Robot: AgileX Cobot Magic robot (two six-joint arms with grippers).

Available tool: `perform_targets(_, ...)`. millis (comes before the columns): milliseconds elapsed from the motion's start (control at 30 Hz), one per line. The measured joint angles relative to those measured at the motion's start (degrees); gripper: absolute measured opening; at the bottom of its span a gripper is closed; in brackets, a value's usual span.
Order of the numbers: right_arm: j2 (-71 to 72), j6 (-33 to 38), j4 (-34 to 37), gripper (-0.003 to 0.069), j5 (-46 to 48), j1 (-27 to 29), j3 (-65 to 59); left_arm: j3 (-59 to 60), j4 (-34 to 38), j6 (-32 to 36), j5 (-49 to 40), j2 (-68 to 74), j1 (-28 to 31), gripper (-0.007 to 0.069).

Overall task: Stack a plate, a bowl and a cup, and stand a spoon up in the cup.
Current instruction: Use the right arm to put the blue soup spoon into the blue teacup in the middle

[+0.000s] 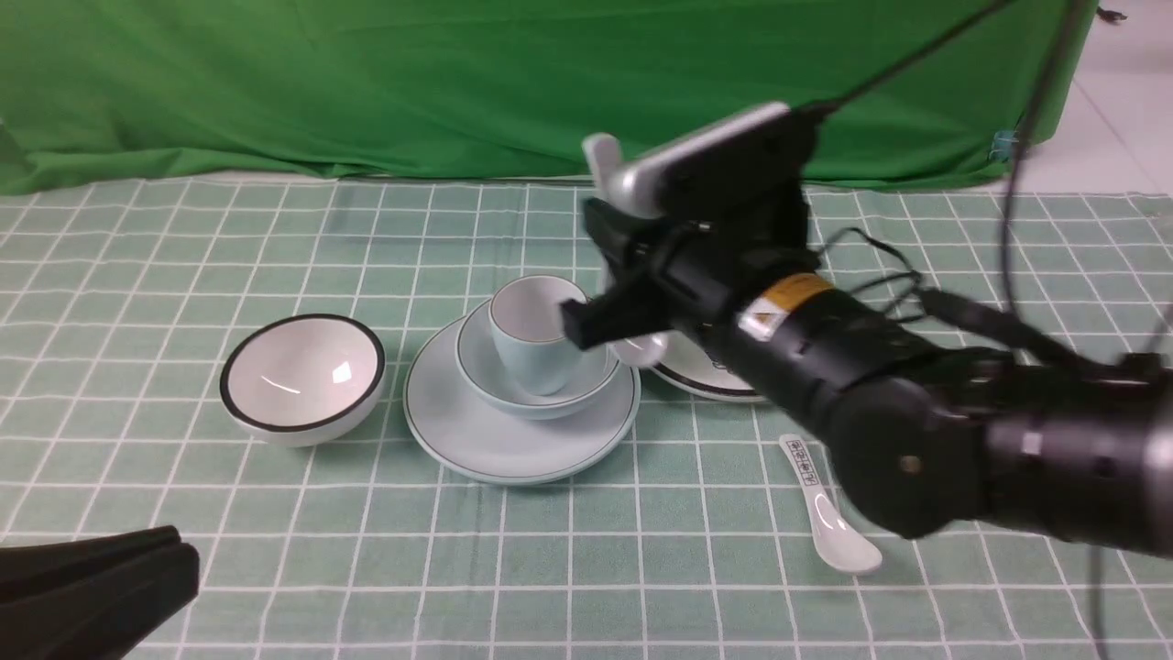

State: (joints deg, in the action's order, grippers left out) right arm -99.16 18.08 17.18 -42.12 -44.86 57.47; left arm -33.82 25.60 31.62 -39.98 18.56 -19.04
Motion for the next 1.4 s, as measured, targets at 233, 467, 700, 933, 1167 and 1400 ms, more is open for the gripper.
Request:
perform_targets(233, -11.1, -5.8, -9.0, 0.0166, -0.4, 2.3, 12.3, 0.0, 0.0, 0.0, -0.1, 0.0, 0.0, 0.0017)
perform_targets(467, -14.6, -15.1, -15.8, 0.0166, 0.1, 5.3, 16.2, 0.0, 0.0, 0.0, -1.8, 0.0, 0.0, 0.0017)
perform_targets(700, -18.5, -18.1, -19.8, 0.0166, -2.0, 5.7, 16.9, 0.0, 0.2, 0.0, -1.3, 0.0, 0.0, 0.0017)
perform_targets(933, -23.4, -20.5, -20.0, 0.0166, -3.2, 7.1, 18.9, 0.0, 1.3, 0.0, -1.2, 0.0, 0.0, 0.0017)
perform_targets(1167, -25.6, -20.6, -20.1, 0.0183, -3.9, 7.3, 19.0, 0.0, 1.3, 0.6, -1.1, 0.0, 0.0, 0.0017)
perform_targets(1400, -25.7, -22.0, -20.1, 0.0370, -4.2, 7.4, 19.1, 0.0, 1.3, 0.8, -1.1, 0.0, 0.0, 0.0017)
